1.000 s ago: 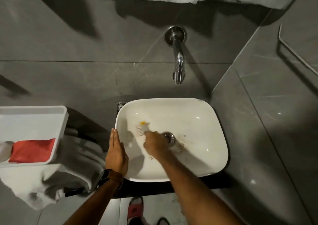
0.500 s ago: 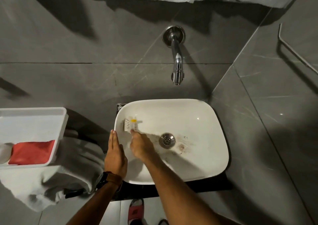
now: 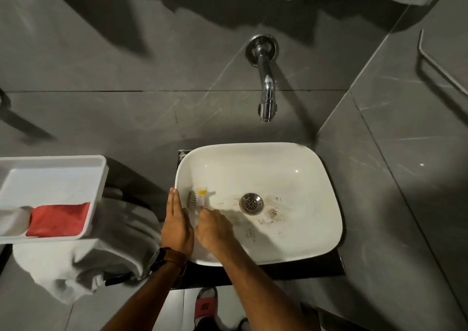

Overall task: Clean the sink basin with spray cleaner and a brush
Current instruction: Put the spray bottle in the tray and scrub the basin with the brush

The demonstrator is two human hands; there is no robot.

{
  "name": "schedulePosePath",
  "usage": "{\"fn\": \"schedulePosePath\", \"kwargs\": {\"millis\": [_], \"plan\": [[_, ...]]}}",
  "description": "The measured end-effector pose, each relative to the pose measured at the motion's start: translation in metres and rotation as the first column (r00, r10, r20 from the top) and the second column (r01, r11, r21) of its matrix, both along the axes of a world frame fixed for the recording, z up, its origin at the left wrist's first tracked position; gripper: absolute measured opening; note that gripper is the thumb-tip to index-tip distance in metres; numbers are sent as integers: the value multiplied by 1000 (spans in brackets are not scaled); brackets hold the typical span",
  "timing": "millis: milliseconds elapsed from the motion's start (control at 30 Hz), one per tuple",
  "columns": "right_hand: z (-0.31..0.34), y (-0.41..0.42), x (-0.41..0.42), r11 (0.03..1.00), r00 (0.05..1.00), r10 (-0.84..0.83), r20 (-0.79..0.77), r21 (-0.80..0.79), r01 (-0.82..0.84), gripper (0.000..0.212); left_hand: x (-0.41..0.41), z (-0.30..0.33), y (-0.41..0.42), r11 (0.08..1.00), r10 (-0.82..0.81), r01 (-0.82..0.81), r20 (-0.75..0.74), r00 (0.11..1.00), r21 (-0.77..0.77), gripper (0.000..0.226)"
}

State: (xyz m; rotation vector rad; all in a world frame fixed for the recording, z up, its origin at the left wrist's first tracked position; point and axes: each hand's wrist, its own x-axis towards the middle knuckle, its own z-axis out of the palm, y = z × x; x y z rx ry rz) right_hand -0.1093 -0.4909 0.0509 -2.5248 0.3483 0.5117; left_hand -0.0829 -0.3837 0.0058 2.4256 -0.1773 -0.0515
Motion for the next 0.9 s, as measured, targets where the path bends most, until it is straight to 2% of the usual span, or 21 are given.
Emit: {"fn": "schedulePosePath", "kwargs": {"millis": [67, 100, 133, 200, 267, 333, 433, 500, 567, 633, 667, 767, 833, 900], "plan": [[4, -28, -11, 992, 1000, 15, -9, -124, -16, 36, 0, -1, 1, 1000, -3, 3, 13, 1000, -2, 61], [5, -53, -21, 972, 999, -40, -25, -233, 33, 36, 1, -1, 1, 1000, 1, -1, 14, 1000, -1, 60], [5, -84, -32, 934, 990, -138, -35, -338, 118, 36, 0, -1, 1, 1000, 9, -9, 11, 1000, 0, 60], [12, -145, -59, 794, 927, -375, 0, -516, 321, 36, 1, -1, 0, 1000, 18, -18, 8, 1000, -2, 59], [19, -172, -78, 697, 878, -477, 32, -595, 401, 33, 1, 1, 0, 1000, 13, -13, 3, 1000, 5, 59], [16, -153, -76, 743, 891, -454, -17, -560, 368, 30, 1, 2, -1, 1000, 27, -26, -8, 1000, 12, 59], [4, -84, -56, 883, 924, -363, -122, -361, 300, 30, 0, 3, -1, 1000, 21, -21, -10, 1000, 5, 58], [8, -34, -41, 959, 966, -217, -143, -214, 184, 29, 1, 3, 0, 1000, 12, -12, -2, 1000, 11, 58], [22, 4, -35, 990, 991, -53, -123, -133, 36, 25, 0, 3, 0, 1000, -3, 3, -5, 1000, 4, 58], [30, 11, -38, 987, 993, 40, -115, -152, -57, 24, 0, 2, 1, 1000, -5, 5, -3, 1000, 4, 58], [31, 1, -41, 982, 992, 34, -121, -182, -56, 26, 0, 2, 0, 1000, 3, -3, 0, 1000, 9, 57], [34, -67, -62, 936, 975, -119, -187, -350, 47, 29, -1, 4, -1, 1000, 16, -17, 14, 1000, 14, 58], [36, -122, -84, 859, 940, -266, -212, -495, 132, 28, -1, 5, -1, 1000, 12, -12, 15, 1000, 17, 59], [37, -148, -100, 820, 902, -360, -238, -543, 184, 29, -1, 6, -2, 1000, 15, -15, 11, 1000, 17, 59]]}}
